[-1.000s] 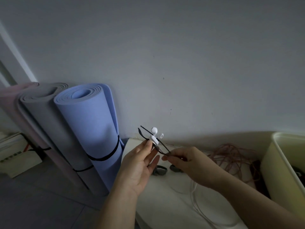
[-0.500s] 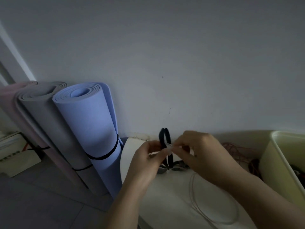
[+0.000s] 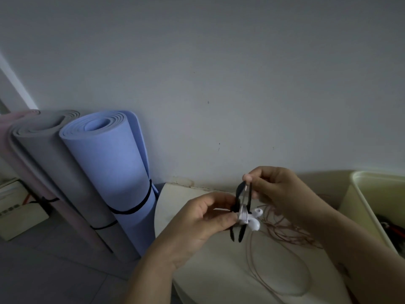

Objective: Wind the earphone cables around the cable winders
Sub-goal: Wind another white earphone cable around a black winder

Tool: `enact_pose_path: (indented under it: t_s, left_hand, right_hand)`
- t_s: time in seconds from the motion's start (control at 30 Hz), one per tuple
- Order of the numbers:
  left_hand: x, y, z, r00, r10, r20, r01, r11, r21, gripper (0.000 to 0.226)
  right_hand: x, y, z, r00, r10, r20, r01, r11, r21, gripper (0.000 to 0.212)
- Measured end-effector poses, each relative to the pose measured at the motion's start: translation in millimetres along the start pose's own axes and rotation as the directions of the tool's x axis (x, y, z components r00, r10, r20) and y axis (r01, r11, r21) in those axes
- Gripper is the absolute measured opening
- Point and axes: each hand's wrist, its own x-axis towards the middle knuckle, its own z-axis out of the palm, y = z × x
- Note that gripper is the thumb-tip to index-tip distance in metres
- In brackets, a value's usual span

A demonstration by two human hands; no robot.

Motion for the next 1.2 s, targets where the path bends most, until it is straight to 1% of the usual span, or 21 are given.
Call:
enact_pose_path:
  t_s: [0.03,0.1,0.17,0.2,0.23,0.3,0.37,0.43,0.47,0.53,0.63,0.7,0.77,0.83,0.9,0.97,1.0,1.13,1.2]
  left_hand:
    - [-0.1,0.1,0.8,1.000,0.014,0.018,-0.012,0.996,-0.086,0.025]
    - [0.3,1.0,2.6,0.999,0.040,0.009,-0.036,0.967,-0.253,0.022]
    - [2.0,3.0,3.6,0.998,0.046,-0.048,-0.061,0.925,-0.375,0.021]
    - [2.9,4.6,4.2,0.995,0.044,-0.087,-0.077,0.905,-0.419,0.022]
    - [4.0,5.2,4.0,0.990,0.043,-0.135,-0.100,0.886,-0.453,0.025]
    - [5.4,5.5,1.1,0.971,0.033,-0.236,-0.150,0.854,-0.499,0.031]
    - [7.4,1.8,-5.2,0.943,-0.040,-0.330,-0.150,0.836,-0.528,0.031]
    - [9.0,-4.2,-12.0,0.907,-0.144,-0.396,-0.119,0.814,-0.568,0.030]
    - [10.3,-5.7,-12.9,0.895,-0.176,-0.409,-0.109,0.804,-0.585,0.028]
    - [12.0,-6.7,-13.3,0.884,-0.197,-0.425,-0.114,0.789,-0.603,0.021]
    - [13.1,-5.5,-12.6,0.857,-0.198,-0.476,-0.151,0.787,-0.598,0.018]
    - [12.6,-4.4,-11.0,0.848,-0.177,-0.500,-0.151,0.823,-0.548,0.017]
    - [11.4,-4.5,-8.0,0.850,-0.133,-0.509,-0.123,0.891,-0.437,0.019]
    - [10.9,-6.5,-4.7,0.847,-0.083,-0.525,-0.068,0.963,-0.263,0.016]
    - [10.4,-9.4,-2.9,0.844,-0.039,-0.536,0.007,0.998,-0.062,0.015]
    - [8.4,-9.4,-1.8,0.866,-0.003,-0.500,0.069,0.991,0.114,0.013]
    - [7.2,-8.1,-1.1,0.884,0.005,-0.467,0.085,0.981,0.173,0.013]
    - [2.5,-2.3,-1.5,0.954,0.015,-0.300,0.094,0.934,0.346,0.014]
    - [-0.1,0.5,-3.0,0.971,0.023,-0.240,0.079,0.910,0.406,0.014]
  right_hand:
    - [1.2,6.3,1.2,0.997,0.037,0.062,-0.042,0.996,0.078,0.030]
    - [2.3,16.8,10.2,0.985,0.097,0.146,-0.123,0.976,0.182,0.022]
    - [4.1,22.5,23.6,0.980,0.128,0.153,-0.158,0.966,0.206,0.020]
    - [5.0,23.5,30.8,0.984,0.132,0.116,-0.151,0.973,0.177,0.022]
    - [5.1,24.7,36.5,0.989,0.134,0.067,-0.140,0.985,0.103,0.025]
    - [3.9,23.1,44.9,0.995,0.097,0.006,-0.095,0.986,-0.135,0.029]
    - [1.2,20.9,48.5,0.998,0.030,0.058,-0.013,0.957,-0.289,0.024]
    - [-1.1,17.5,51.4,0.995,-0.012,0.103,0.048,0.931,-0.361,0.021]
    - [-1.5,17.6,50.2,0.995,-0.025,0.096,0.060,0.921,-0.385,0.020]
    - [-2.6,16.5,48.2,0.996,-0.045,0.075,0.073,0.897,-0.437,0.017]
    - [-5.2,11.5,45.8,0.994,-0.096,0.048,0.107,0.842,-0.529,0.015]
    - [-6.9,7.0,44.2,0.985,-0.167,0.039,0.158,0.792,-0.589,0.013]
    - [-8.4,1.8,42.1,0.973,-0.230,0.035,0.203,0.765,-0.612,0.012]
    - [-10.6,-3.8,39.7,0.962,-0.270,0.033,0.235,0.764,-0.601,0.012]
    - [-11.8,-7.4,36.8,0.957,-0.286,0.040,0.255,0.771,-0.583,0.013]
    - [-11.7,-8.9,32.6,0.960,-0.277,0.034,0.247,0.785,-0.568,0.014]
    - [-10.7,-8.7,29.7,0.963,-0.268,0.021,0.232,0.790,-0.567,0.015]
    - [-5.8,-6.5,14.0,0.972,-0.225,-0.073,0.136,0.784,-0.606,0.023]
    - [-4.4,-5.5,9.8,0.974,-0.214,-0.071,0.115,0.743,-0.659,0.028]
